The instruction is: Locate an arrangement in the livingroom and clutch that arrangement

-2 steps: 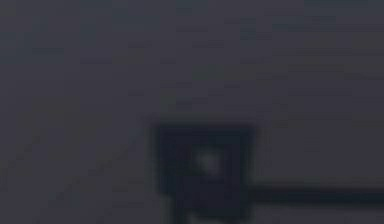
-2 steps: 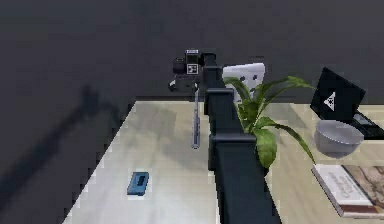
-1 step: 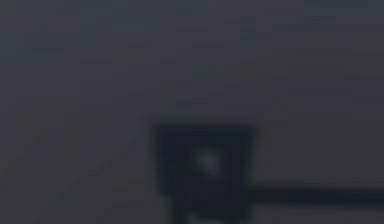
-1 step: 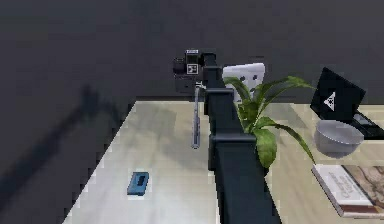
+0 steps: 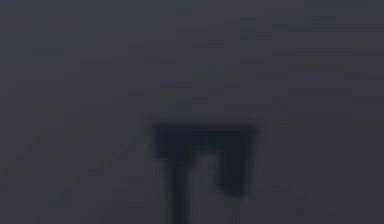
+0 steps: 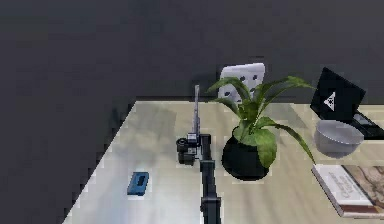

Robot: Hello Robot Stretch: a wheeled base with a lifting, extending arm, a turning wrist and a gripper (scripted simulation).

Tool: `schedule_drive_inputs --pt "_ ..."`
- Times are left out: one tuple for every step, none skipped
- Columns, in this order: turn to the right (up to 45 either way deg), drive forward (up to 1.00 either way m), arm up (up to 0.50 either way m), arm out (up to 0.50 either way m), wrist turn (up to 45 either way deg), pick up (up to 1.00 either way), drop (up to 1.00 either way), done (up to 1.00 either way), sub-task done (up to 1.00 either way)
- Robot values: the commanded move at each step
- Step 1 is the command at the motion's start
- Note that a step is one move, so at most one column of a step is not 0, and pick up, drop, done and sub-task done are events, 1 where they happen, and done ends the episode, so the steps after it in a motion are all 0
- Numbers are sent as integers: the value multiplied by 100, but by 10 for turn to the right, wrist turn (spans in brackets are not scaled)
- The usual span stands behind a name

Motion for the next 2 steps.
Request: schedule_drive_inputs --pt "0 0 0 0 0 100 0 0 0" --pt "0 0 10 0 0 0 0 0 0"
